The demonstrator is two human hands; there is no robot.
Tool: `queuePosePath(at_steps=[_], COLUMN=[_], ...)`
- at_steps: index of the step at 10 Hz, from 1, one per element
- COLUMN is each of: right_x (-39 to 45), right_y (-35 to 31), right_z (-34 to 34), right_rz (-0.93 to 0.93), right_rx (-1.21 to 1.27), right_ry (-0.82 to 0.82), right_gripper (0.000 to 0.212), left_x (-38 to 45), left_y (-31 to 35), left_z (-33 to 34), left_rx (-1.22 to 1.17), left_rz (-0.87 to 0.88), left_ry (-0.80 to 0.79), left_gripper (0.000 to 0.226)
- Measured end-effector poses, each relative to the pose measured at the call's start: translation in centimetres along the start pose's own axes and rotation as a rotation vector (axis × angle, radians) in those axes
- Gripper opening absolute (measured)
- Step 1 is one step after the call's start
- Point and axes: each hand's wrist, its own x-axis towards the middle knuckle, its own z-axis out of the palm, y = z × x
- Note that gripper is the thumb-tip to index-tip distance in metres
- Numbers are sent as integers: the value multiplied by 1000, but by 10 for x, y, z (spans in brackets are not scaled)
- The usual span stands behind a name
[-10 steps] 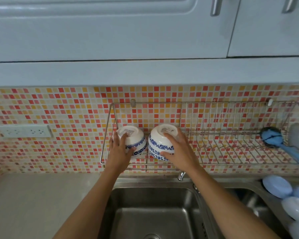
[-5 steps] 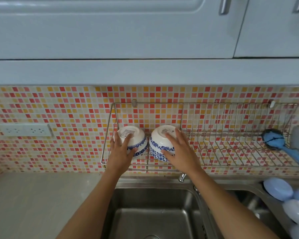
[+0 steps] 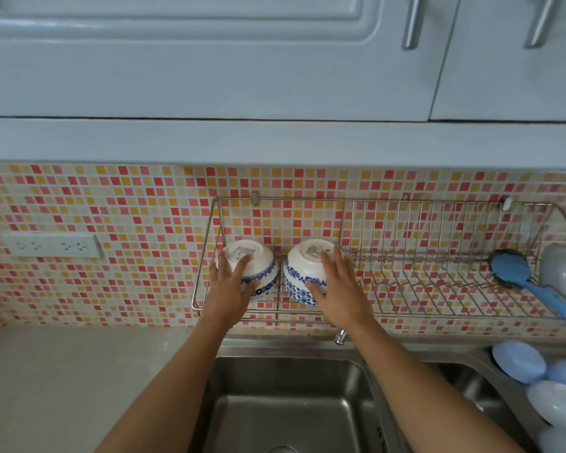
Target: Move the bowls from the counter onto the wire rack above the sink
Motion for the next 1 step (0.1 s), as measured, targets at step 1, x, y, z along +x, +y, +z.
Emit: queuePosePath(at_steps=[1], right_x=[-7], right_y=[-6], right_z=[-5], right_rz=[46], right_rx=[-53], right_ry=[-75], right_gripper=[77], left_x=[-5], left_y=[6], left_z=[-3], left_rx=[126], left_rz=[20], left_ry=[-33], left_gripper=[62])
